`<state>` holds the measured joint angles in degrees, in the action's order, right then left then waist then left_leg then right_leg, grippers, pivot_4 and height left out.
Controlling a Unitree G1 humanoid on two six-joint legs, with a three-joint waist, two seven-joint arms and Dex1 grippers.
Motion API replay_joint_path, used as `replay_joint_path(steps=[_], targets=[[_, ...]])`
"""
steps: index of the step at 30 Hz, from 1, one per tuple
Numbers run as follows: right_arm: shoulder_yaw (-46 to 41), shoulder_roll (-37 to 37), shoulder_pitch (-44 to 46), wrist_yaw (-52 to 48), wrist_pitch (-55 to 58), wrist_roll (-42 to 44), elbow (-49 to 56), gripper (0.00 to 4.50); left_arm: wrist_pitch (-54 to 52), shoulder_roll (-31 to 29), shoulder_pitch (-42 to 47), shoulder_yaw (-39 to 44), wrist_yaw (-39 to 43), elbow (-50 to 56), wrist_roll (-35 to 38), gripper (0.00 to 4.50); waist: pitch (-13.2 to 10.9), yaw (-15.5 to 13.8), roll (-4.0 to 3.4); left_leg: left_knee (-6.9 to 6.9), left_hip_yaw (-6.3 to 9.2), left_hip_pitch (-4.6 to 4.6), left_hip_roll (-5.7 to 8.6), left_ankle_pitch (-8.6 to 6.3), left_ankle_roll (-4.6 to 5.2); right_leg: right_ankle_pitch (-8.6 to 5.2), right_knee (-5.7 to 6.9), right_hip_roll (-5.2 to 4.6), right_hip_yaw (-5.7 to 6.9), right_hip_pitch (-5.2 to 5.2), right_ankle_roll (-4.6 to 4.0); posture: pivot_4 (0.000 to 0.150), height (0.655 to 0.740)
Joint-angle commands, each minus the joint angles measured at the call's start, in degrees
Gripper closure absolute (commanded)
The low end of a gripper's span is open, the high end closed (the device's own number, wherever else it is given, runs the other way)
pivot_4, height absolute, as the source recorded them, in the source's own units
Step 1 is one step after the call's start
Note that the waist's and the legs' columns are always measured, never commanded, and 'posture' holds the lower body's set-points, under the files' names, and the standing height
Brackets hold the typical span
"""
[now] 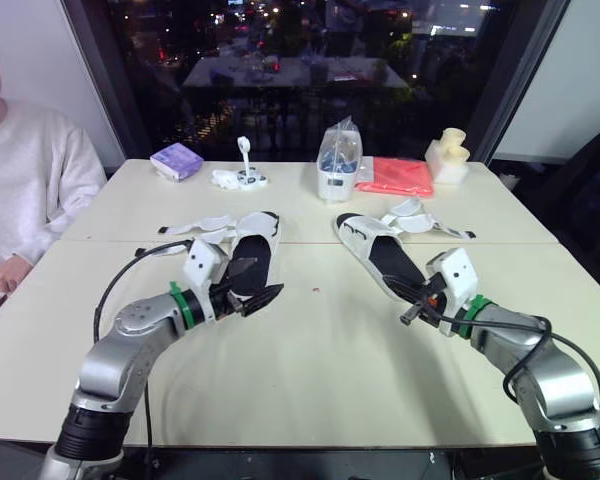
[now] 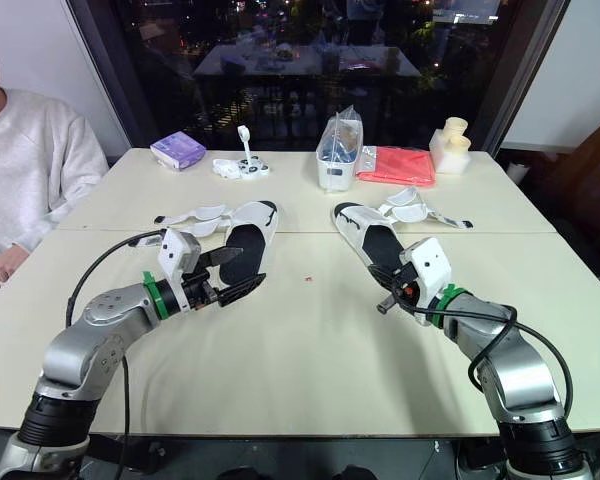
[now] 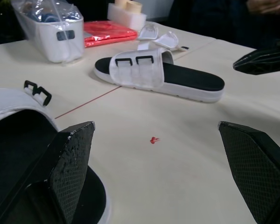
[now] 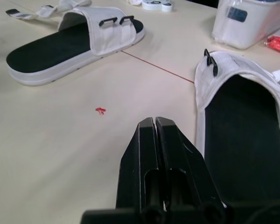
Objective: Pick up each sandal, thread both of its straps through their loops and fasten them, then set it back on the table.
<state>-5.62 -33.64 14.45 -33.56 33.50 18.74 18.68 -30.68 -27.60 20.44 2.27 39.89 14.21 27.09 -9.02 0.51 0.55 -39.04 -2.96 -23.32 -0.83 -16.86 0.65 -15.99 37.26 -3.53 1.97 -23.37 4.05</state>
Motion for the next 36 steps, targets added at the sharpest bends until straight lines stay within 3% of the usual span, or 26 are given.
replay_joint_path(steps=[1, 20, 31, 34, 36], targets=[[-0.58, -0.63, 0.25, -0.13, -0.20, 0.24, 1.70, 4.50, 0.01, -0.67, -0.07, 1.17, -0.26, 2.63, 0.75, 0.08, 0.00, 0.01, 0.00, 0.00, 0.00, 0.00, 0.00, 0.00, 0.00, 0.00, 0.00, 0.00, 0.00, 0.00, 0.00, 0.150, 0.7400], [0.21, 0.95, -3.26, 2.54, -1.42, -1.09, 4.35, 4.50, -3.43, -2.80, 0.06, 2.34, 0.02, 4.52, 3.26, 0.08, 0.00, 0.02, 0.00, 0.00, 0.01, 0.00, -0.01, 0.00, 0.00, 0.00, 0.00, 0.00, 0.00, 0.00, 0.00, 0.150, 0.7400], [2.46, 1.03, 1.01, 3.87, -3.45, -4.30, 1.63, 4.50, -1.78, -2.36, 1.85, 1.86, -0.28, 2.45, 2.28, 0.08, 0.00, 0.05, 0.00, 0.00, 0.00, 0.00, -0.01, 0.00, 0.00, 0.00, 0.00, 0.00, 0.00, -0.01, 0.00, 0.150, 0.7400], [4.18, 0.00, 4.01, 5.17, -5.69, -8.46, -1.72, 3.57, -1.48, -1.86, 1.10, 1.63, -1.18, 3.08, 1.92, 0.00, 0.00, 0.05, 0.00, 0.00, 0.00, 0.00, 0.00, 0.00, -0.01, 0.00, 0.01, 0.00, 0.00, -0.01, 0.00, 0.150, 0.7400], [7.34, -1.42, 6.03, 5.41, -8.35, -13.16, -4.13, 2.65, -1.49, -1.99, 0.26, 1.88, -1.41, 3.66, 1.91, 0.00, 0.00, 0.07, 0.00, 0.00, -0.01, 0.00, 0.00, 0.01, -0.01, 0.00, 0.00, 0.00, 0.00, -0.01, 0.00, 0.150, 0.7400]])
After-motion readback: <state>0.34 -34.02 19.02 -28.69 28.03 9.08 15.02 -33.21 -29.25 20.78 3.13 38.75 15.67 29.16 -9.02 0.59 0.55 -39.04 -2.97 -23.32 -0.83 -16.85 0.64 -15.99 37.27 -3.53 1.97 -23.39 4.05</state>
